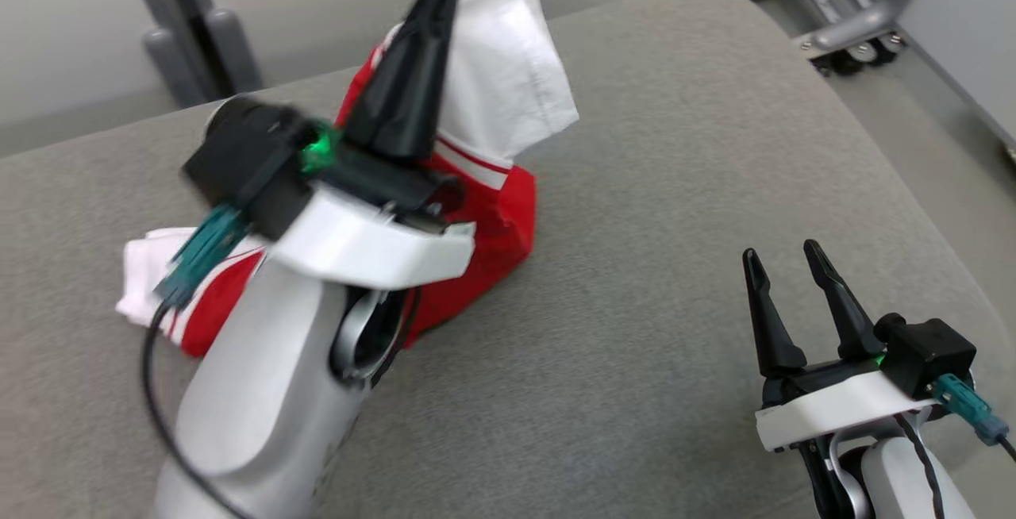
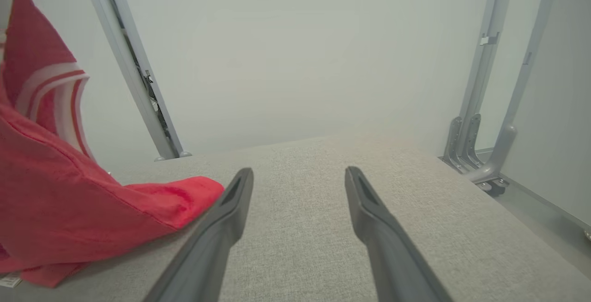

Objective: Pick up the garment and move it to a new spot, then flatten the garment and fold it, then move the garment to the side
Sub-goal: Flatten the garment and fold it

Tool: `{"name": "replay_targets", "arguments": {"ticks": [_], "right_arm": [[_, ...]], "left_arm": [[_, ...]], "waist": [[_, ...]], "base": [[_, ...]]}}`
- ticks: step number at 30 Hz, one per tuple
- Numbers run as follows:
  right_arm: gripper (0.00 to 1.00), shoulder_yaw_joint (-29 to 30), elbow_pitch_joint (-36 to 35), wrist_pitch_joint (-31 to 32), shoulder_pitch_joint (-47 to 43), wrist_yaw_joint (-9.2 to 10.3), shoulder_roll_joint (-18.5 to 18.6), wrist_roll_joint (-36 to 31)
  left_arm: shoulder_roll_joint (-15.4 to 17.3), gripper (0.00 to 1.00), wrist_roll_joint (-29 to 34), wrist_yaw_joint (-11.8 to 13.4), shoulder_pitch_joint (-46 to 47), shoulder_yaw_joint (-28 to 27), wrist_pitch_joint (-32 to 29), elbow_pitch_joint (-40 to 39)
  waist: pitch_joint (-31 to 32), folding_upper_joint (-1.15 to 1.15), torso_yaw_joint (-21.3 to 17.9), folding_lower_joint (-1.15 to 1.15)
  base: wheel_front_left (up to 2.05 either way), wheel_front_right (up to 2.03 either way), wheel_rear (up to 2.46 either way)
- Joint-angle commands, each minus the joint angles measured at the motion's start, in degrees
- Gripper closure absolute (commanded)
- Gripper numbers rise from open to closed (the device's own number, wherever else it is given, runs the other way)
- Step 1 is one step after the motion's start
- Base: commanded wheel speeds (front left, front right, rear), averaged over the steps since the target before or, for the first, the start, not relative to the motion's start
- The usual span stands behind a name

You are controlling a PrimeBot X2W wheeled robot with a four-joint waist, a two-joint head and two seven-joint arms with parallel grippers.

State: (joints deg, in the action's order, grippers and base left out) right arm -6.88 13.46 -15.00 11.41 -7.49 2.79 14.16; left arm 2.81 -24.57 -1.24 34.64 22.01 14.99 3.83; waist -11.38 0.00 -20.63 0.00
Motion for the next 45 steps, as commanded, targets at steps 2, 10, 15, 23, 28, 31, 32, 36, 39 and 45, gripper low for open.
{"name": "replay_targets", "arguments": {"ticks": [2, 10, 15, 23, 28, 31, 32, 36, 39, 45], "right_arm": [[0.0, 0.09, -0.21, -0.4, -0.07, -0.01, 0.24, -0.36], [0.0, 1.93, -0.44, -0.4, -1.25, -0.01, 0.32, -2.32], [0.0, 1.79, -0.06, -0.4, -1.82, -0.01, 0.63, -2.62], [0.0, 2.22, 0.05, -0.4, -3.19, -0.01, 1.17, -2.59], [0.0, 2.26, 0.39, -0.4, -4.22, -0.01, 1.33, -2.76], [0.0, 2.17, 0.51, -0.4, -4.35, -0.01, 1.27, -2.85], [0.0, 2.14, 0.55, -0.4, -4.27, -0.01, 1.32, -2.8], [0.0, 2.28, 0.39, -0.4, -4.45, -0.01, 1.68, -2.79], [0.0, 2.29, 0.46, -0.4, -4.46, -0.01, 1.84, -2.91], [0.0, 2.06, 0.79, -0.4, -3.72, -0.01, 1.87, -3.04]], "left_arm": [[0.31, 1.0, 0.42, 0.23, -3.1, -2.23, 0.14, -3.12], [0.19, 1.0, -2.81, -2.32, -22.51, -12.82, 0.15, -16.77], [0.14, 1.0, -5.89, -3.49, -30.41, -15.75, 0.17, -19.58], [0.19, 1.0, -5.3, -4.85, -41.7, -16.38, 0.17, -22.02], [0.2, 1.0, -2.56, -4.92, -47.53, -18.99, 0.18, -19.18], [0.18, 1.0, -0.23, -3.59, -49.9, -21.57, 0.16, -16.25], [0.16, 1.0, 0.26, -3.16, -50.48, -21.99, 0.17, -15.0], [0.19, 1.0, 1.17, 0.98, -51.83, -22.74, 0.17, -9.23], [0.2, 0.63, 0.24, 4.14, -51.58, -22.27, 0.18, -5.28], [0.16, 0.0, 2.51, 7.75, -48.36, -23.61, 0.18, -5.14]], "waist": [[0.42, 0.0, 3.47, 0.0], [1.28, 0.0, 11.67, 0.0], [2.24, 0.0, 14.98, 0.0], [4.44, 0.0, 18.73, 0.0], [5.32, 0.0, 21.43, 0.0], [5.51, 0.0, 22.41, 0.0], [5.54, 0.0, 22.69, 0.0], [5.4, 0.0, 23.96, 0.0], [5.22, 0.0, 24.59, 0.0], [4.8, 0.0, 24.9, 0.0]], "base": [[0.0, 0.0, 0.0], [0.0, 0.0, 0.0], [0.0, 0.0, 0.0], [0.0, 0.0, 0.0], [0.0, 0.0, 0.0], [0.0, 0.0, 0.0], [0.0, 0.0, 0.0], [0.0, 0.0, 0.0], [0.0, 0.0, 0.0], [0.0, 0.0, 0.0]]}}
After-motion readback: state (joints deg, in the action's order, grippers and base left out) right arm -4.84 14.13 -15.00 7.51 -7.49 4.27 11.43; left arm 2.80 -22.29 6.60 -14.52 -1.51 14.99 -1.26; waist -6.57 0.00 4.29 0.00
